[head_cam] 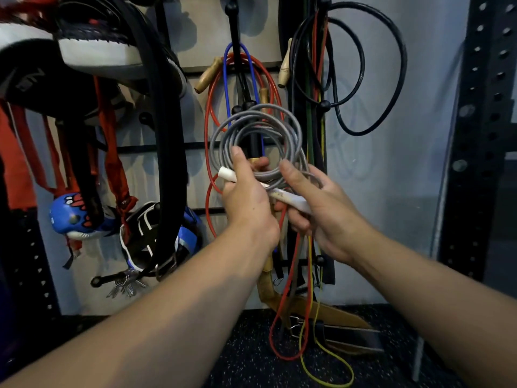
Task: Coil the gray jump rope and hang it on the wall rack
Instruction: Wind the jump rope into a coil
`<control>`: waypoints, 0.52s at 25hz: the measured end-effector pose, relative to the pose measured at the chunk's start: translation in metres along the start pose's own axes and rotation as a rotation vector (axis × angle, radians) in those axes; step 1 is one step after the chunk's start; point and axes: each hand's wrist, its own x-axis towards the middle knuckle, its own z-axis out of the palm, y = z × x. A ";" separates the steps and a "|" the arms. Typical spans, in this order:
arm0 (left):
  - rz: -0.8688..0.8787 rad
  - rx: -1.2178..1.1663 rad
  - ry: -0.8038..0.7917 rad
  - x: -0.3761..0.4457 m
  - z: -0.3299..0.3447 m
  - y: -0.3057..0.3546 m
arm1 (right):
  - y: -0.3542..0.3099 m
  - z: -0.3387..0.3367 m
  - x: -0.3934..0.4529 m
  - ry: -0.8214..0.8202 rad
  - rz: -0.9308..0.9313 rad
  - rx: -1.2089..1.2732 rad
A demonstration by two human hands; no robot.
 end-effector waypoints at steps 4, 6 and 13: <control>-0.017 -0.078 -0.012 -0.008 0.002 0.005 | 0.007 0.006 0.001 -0.063 0.042 0.357; -0.063 -0.115 -0.008 -0.011 0.004 0.006 | 0.011 0.008 0.000 -0.076 0.044 0.450; -0.066 -0.080 -0.024 -0.006 0.003 0.004 | 0.011 0.022 0.009 0.030 0.003 0.482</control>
